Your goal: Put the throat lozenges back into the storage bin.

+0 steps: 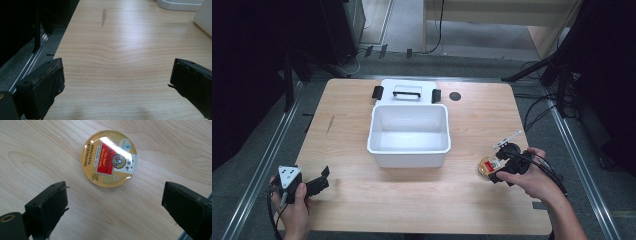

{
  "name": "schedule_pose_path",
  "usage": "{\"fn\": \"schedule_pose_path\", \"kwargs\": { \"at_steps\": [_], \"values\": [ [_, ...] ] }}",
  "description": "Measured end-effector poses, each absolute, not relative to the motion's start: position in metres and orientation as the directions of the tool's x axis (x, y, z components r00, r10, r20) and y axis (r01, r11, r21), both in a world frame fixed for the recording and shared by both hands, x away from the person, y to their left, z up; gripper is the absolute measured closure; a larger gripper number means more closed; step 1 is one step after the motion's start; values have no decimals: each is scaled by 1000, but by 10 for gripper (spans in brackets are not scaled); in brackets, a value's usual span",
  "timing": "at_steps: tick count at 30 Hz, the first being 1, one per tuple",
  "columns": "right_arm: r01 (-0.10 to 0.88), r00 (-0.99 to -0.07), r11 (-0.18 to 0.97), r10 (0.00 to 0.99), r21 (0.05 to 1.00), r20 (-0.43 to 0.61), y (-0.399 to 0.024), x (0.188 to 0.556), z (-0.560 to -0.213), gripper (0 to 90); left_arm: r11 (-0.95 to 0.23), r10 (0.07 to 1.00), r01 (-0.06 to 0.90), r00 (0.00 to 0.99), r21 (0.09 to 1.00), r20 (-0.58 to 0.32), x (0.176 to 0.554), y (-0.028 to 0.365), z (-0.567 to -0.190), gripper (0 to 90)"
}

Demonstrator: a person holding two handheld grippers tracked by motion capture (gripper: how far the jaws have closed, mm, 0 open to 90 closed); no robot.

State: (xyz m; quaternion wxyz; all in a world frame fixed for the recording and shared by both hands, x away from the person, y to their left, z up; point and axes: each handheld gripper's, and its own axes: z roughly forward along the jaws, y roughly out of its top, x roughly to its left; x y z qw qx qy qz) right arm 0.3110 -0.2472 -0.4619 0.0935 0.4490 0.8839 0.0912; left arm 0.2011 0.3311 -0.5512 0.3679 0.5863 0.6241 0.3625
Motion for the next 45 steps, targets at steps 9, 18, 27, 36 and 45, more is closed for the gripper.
{"fn": "schedule_pose_path", "kwargs": {
  "at_steps": [9, 18, 27, 36, 45],
  "values": [
    [794, -583, 584, 810, 168, -57, -238, 328, -467, 86, 49, 999, 468, -41, 882, -34, 201, 331, -551, 0],
    [855, -515, 514, 857, 73, -7, -227, 348, -484, 71, 53, 998, 464, -41, 884, -38, 201, 331, -551, 0],
    [876, -481, 480, 877, 52, 8, -225, 356, -493, 110, 55, 998, 458, -48, 887, -37, 201, 331, -551, 0],
    [880, -473, 473, 881, 42, -10, -222, 357, -498, 112, 53, 998, 456, -49, 888, -35, 200, 330, -551, 0],
    [887, -460, 460, 888, 33, -7, -221, 359, -503, 142, 50, 998, 455, -49, 889, -31, 200, 330, -551, 0]
  ]
}}
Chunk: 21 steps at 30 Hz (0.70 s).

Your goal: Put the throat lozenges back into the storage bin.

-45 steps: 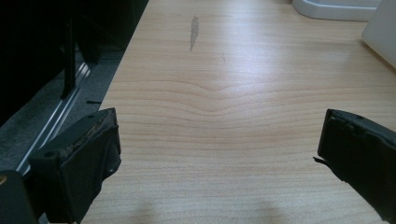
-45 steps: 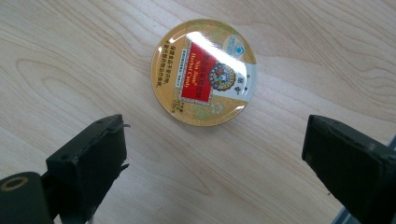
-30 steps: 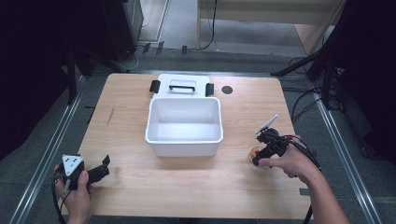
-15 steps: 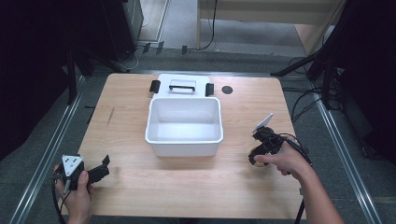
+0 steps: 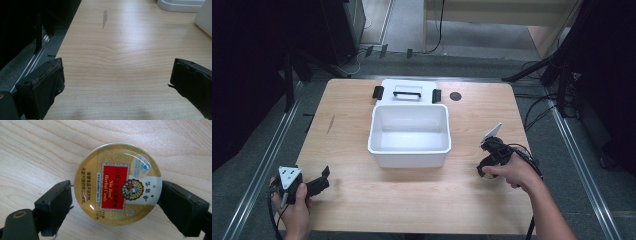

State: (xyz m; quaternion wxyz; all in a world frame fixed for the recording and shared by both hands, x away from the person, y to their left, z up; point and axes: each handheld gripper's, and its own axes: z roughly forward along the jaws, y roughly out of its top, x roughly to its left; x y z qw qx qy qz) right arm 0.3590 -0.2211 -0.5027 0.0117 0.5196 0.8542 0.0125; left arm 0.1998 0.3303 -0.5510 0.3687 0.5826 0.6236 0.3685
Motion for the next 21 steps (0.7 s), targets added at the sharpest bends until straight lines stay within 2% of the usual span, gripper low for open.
{"fn": "schedule_pose_path", "kwargs": {
  "at_steps": [6, 21],
  "values": [
    [891, -453, 452, 892, 42, -3, -222, 360, -503, 181, 42, 999, 454, -49, 890, -22, 200, 329, -551, 0],
    [886, -461, 461, 887, 44, -10, -221, 360, -506, 198, 41, 998, 450, -51, 892, -20, 200, 329, -551, 0]
  ]
}}
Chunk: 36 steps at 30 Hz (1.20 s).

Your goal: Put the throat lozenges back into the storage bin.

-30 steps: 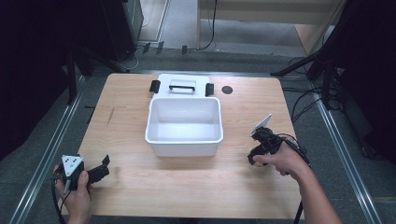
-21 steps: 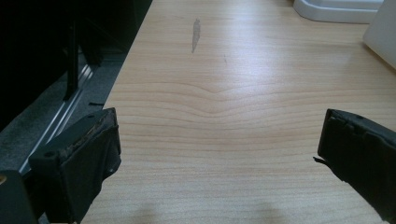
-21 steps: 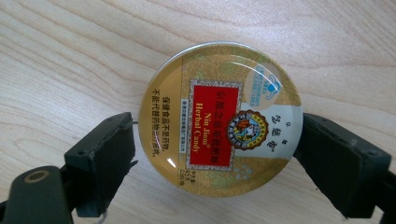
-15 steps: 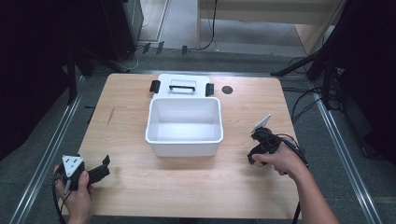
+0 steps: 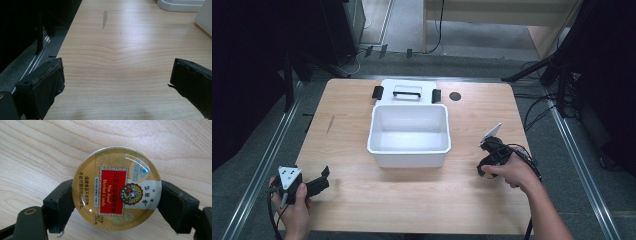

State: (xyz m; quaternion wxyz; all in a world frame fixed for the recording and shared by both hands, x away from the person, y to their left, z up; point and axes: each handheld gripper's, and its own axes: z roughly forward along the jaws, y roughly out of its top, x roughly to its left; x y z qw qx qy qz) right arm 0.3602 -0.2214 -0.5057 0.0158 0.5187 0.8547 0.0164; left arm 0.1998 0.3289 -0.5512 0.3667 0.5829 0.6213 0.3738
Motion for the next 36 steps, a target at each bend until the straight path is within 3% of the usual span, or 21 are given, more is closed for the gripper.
{"fn": "schedule_pose_path", "kwargs": {
  "at_steps": [17, 36],
  "values": [
    [892, -451, 452, 892, 28, -14, -219, 363, -511, 196, 36, 999, 452, -49, 891, -15, 200, 329, -551, 0],
    [852, -522, 522, 853, 40, -3, -223, 367, -510, 207, 41, 998, 452, -52, 891, -19, 200, 329, -551, 0]
  ]
}}
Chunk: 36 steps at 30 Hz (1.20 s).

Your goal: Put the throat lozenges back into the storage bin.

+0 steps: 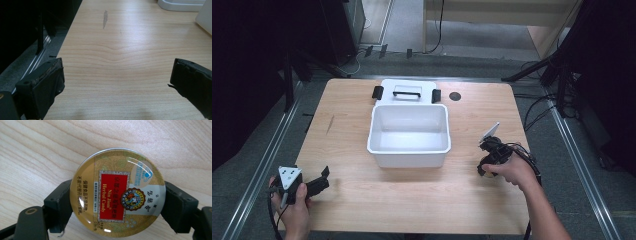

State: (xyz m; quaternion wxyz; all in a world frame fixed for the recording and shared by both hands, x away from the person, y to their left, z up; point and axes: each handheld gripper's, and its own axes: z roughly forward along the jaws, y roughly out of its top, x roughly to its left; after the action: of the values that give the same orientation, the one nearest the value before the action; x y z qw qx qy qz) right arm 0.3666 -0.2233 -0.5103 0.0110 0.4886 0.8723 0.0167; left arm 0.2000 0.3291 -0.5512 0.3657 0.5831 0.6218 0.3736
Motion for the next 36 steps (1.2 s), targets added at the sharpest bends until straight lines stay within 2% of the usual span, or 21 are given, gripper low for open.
{"fn": "schedule_pose_path", "kwargs": {
  "at_steps": [21, 36],
  "values": [
    [757, -647, 647, 762, 90, -31, -215, 364, -454, 208, 45, 998, 454, -52, 890, -24, 200, 330, -551, 0],
    [792, -601, 598, 799, 124, -17, -213, 373, -418, 208, 44, 998, 454, -53, 890, -22, 200, 329, -551, 0]
  ]
}}
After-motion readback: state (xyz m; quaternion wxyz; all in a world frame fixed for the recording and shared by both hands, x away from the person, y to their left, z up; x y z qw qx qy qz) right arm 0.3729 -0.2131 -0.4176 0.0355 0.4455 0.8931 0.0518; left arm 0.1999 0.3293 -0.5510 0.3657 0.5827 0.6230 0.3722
